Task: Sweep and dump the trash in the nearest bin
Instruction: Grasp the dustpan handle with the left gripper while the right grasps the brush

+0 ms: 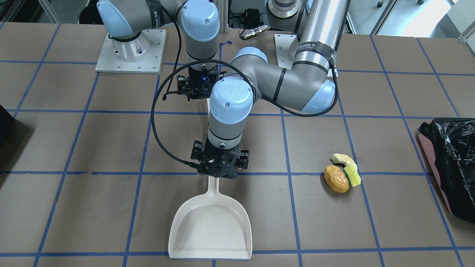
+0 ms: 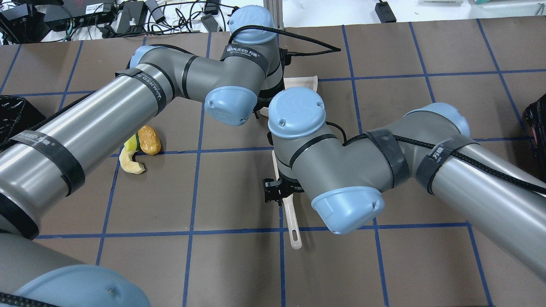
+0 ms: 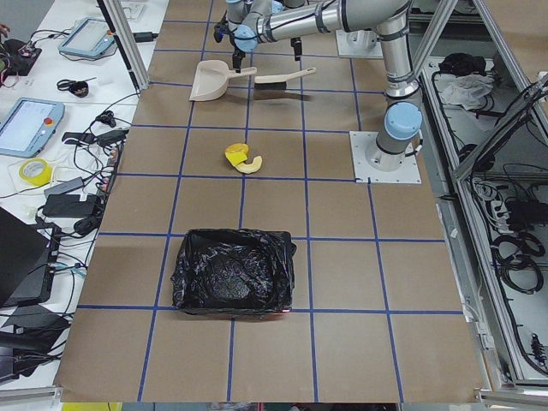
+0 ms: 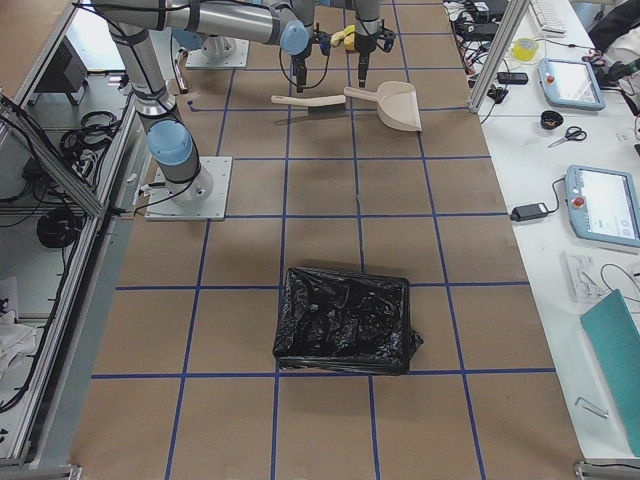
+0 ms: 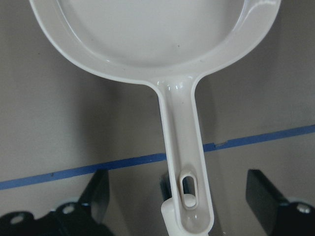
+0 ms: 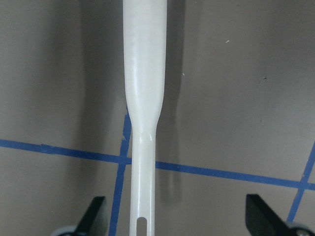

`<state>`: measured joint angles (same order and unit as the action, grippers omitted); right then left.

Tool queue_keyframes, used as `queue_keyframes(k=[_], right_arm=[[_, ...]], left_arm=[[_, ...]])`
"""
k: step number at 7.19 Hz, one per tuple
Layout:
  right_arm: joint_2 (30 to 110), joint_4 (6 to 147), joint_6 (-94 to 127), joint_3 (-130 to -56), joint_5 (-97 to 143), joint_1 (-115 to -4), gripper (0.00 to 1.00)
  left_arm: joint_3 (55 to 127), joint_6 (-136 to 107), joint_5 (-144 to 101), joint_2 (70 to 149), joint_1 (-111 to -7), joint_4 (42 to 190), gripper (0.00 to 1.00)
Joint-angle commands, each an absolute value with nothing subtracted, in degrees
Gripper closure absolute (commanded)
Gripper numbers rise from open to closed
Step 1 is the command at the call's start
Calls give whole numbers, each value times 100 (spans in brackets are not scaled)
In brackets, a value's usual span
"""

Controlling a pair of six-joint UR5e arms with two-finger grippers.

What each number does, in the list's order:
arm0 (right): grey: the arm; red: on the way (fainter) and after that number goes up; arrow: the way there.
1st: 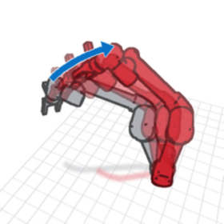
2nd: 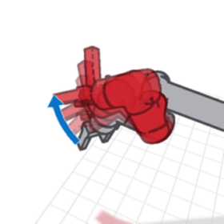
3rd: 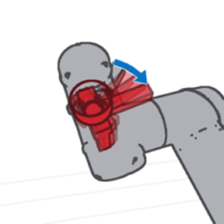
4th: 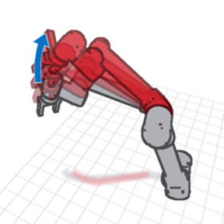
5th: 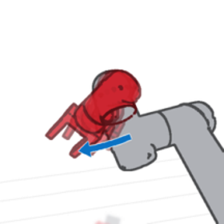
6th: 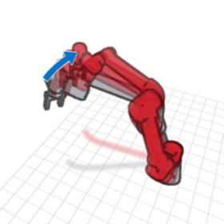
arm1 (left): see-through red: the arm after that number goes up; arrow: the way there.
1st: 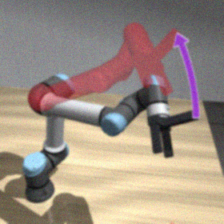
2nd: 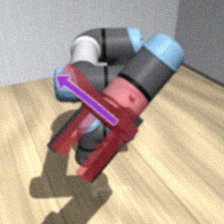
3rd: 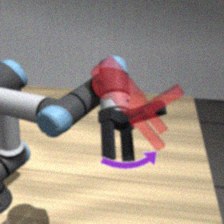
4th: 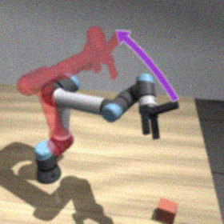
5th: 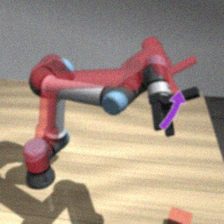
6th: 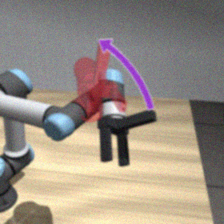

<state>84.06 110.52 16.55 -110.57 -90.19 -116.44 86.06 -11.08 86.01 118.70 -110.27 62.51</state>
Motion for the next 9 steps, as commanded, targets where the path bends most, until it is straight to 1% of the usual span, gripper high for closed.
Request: queue_keyframes(k=[1,2,3,4,5,6,7,8,9], right_arm=[[8034,11319,1582,-11092,-9184,-11654,6],[7964,11616,1573,-11257,-9193,-11654,7],[7928,11985,1486,-11468,-9193,-11654,7],[7858,12075,1529,-11505,-9176,-11654,6],[7840,12076,1538,-11514,-9124,-11680,6],[7822,12067,1538,-11522,-9114,-11776,6],[7822,12067,1564,-11531,-9106,-11830,6],[7831,12067,1582,-11531,-9088,-11856,8],[7796,12067,1652,-11566,-9097,-12013,12]], left_arm=[[8605,-1160,8578,12110,-11153,6232,1],[8613,-1178,8569,12146,-11197,6249,2],[8613,-1169,8569,12173,-11197,6310,11],[8613,-1169,8561,12173,-11197,6337,16],[8622,-1169,8578,12173,-11197,6398,34],[8613,-1178,8569,12173,-11197,6529,83],[8622,-1186,8569,12173,-11197,6565,100],[8605,-1195,8578,12164,-11197,6679,100],[8596,-1195,8587,12129,-11189,6662,100]])
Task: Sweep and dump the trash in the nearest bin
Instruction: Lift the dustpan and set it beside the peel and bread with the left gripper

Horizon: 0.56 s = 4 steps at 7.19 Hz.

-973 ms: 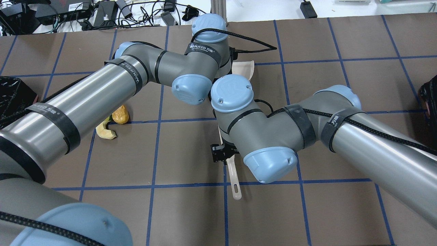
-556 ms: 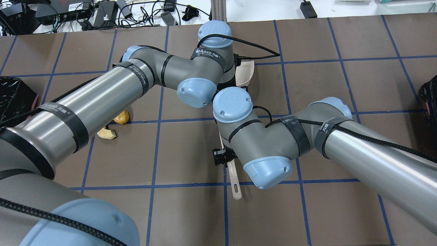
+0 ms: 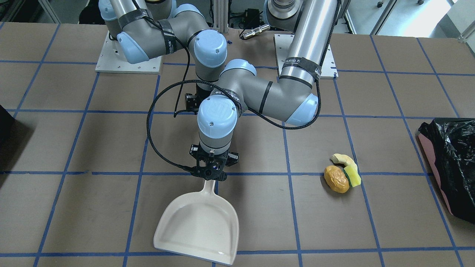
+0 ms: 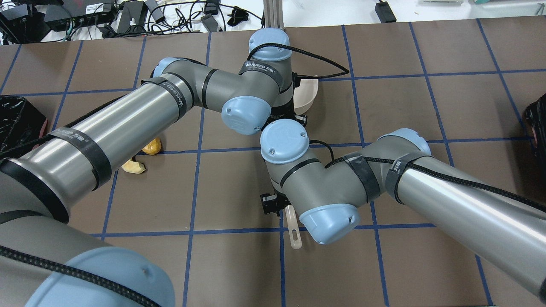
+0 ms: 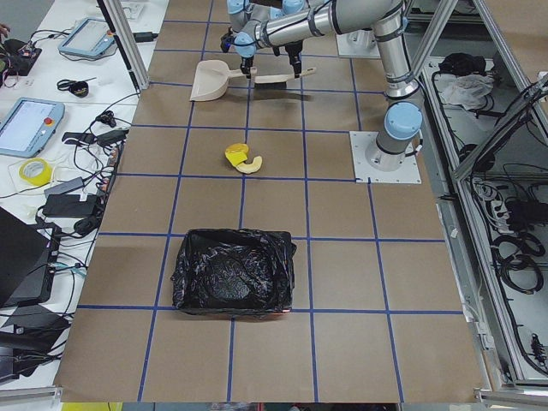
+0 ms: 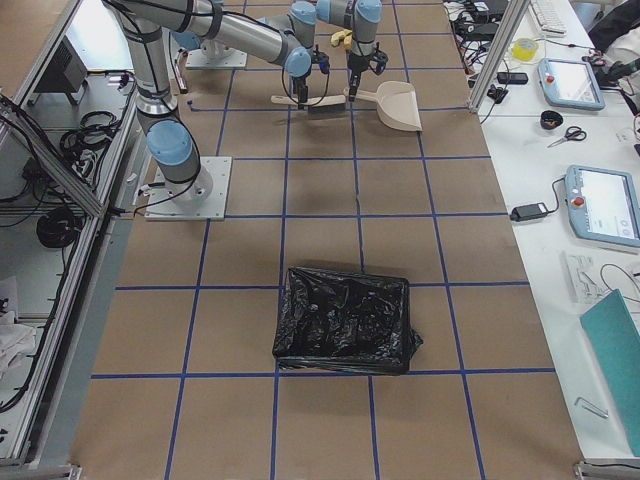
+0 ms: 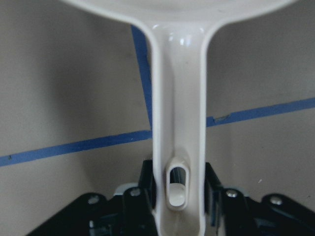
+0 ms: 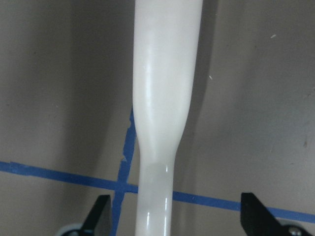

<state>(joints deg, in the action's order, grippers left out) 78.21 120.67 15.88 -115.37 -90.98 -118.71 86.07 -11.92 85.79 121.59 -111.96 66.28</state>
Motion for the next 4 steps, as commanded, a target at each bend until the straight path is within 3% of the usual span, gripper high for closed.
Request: queue_keyframes(k=[1,3,4], right_arm=[[7735,12067,1687,-11601,-9088,-12102,22],[7717,12059,1784,-11637,-9088,-12111,49],[7725,12059,1828,-11680,-9097,-12120,52]], left_arm=[[8483,-1161,8613,12024,-11188,6636,100],[7983,-1064,8657,11971,-11023,6688,100],[7859,-742,8692,11884,-10578,6828,100]])
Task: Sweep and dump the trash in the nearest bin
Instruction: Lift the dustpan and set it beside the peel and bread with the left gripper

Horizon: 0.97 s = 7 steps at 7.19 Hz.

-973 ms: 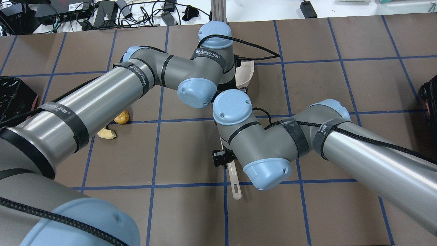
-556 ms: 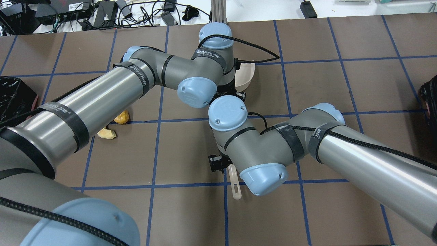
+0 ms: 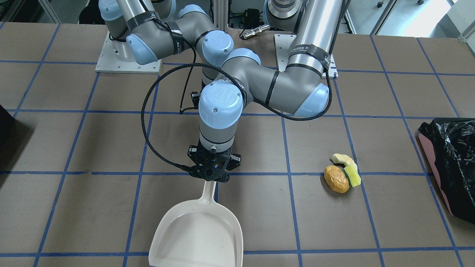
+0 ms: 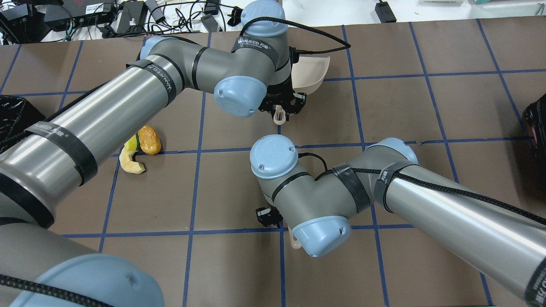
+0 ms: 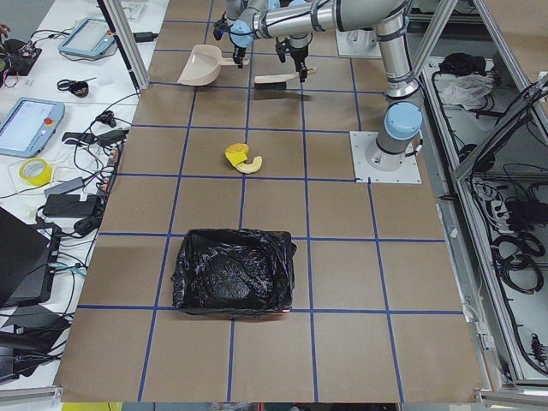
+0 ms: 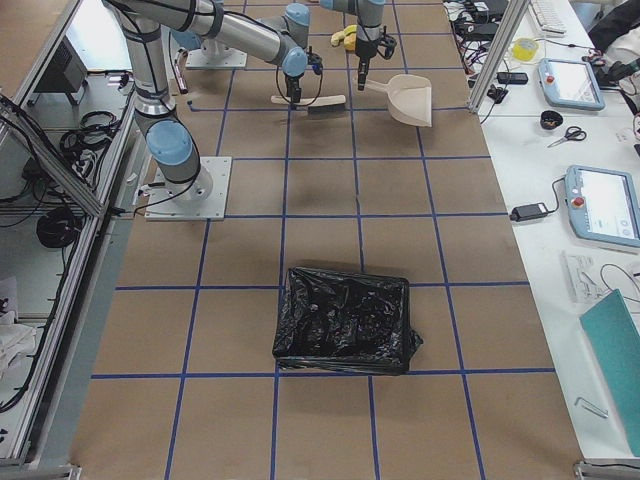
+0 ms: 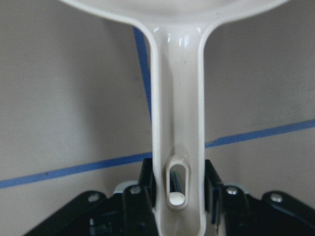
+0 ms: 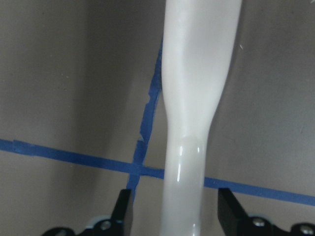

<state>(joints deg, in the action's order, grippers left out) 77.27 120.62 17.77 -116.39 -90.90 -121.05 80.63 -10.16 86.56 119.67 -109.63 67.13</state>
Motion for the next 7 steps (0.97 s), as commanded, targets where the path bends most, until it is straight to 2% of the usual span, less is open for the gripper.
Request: queue_keyframes(k=[1,2,3,4,7], right_arm=[[7708,12067,1854,-11750,-9097,-12155,53],[7708,12059,1863,-11760,-9097,-12147,74],[7708,12059,1872,-11751,-9097,-12155,90],[7717,12067,1872,-11716,-9097,-12147,100],[7761,12085,1881,-11611,-9211,-12146,100]], left_arm=[[7736,-208,8649,11691,-10095,7151,100],[7630,294,8657,11481,-9646,7694,100],[7620,1056,8692,11305,-9146,8117,100],[7620,1725,8692,11137,-8619,8312,100],[7707,3946,9059,10732,-7545,8692,100]])
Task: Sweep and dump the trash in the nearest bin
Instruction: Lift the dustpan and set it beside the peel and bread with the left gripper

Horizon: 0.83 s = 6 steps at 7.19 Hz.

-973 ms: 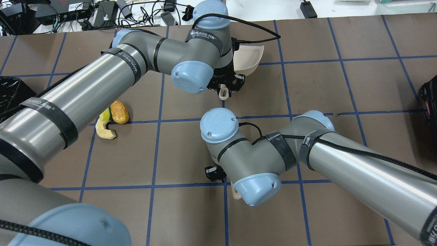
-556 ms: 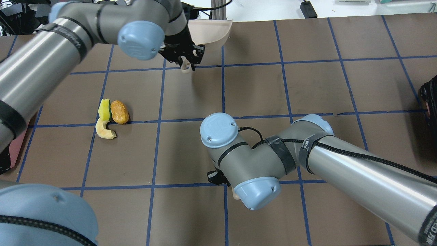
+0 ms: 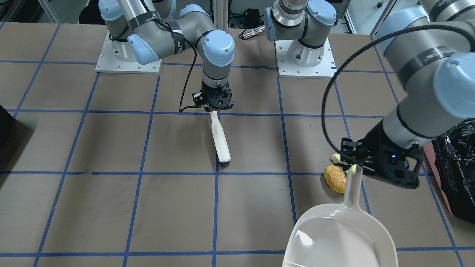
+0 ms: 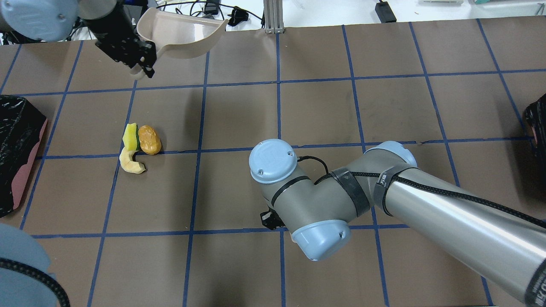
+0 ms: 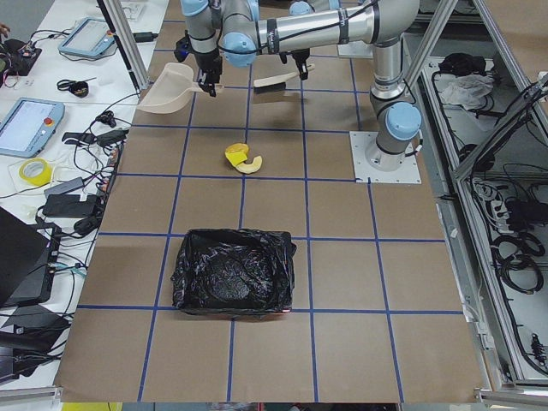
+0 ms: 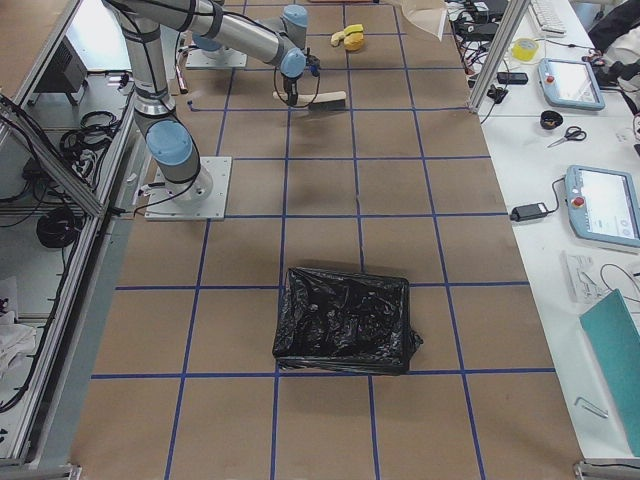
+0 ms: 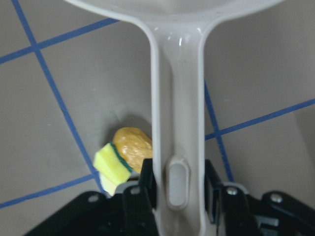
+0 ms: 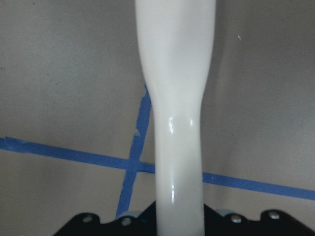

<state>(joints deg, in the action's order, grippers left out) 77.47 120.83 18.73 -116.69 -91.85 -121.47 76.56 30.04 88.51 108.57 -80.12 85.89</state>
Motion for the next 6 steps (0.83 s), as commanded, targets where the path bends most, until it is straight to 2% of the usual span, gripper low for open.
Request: queue_keyframes(k=[1,2,3,5,6], right_arm=[[7761,12076,2055,-11628,-9185,-12146,80],[7735,12163,2178,-11645,-9176,-12146,30],[7743,12164,2188,-11646,-9176,-12146,9],[7717,12173,2180,-11637,-9176,-12146,5],[7717,12182,2188,-11611,-9167,-12146,6]], left_arm=[[7717,4938,9070,10671,-6993,8866,100],[7769,5862,9279,10626,-6552,8946,100],[7883,6576,9621,10626,-6296,8886,100],[8085,8569,9659,10670,-5549,8728,100],[8138,9596,9685,10731,-5320,8345,100]])
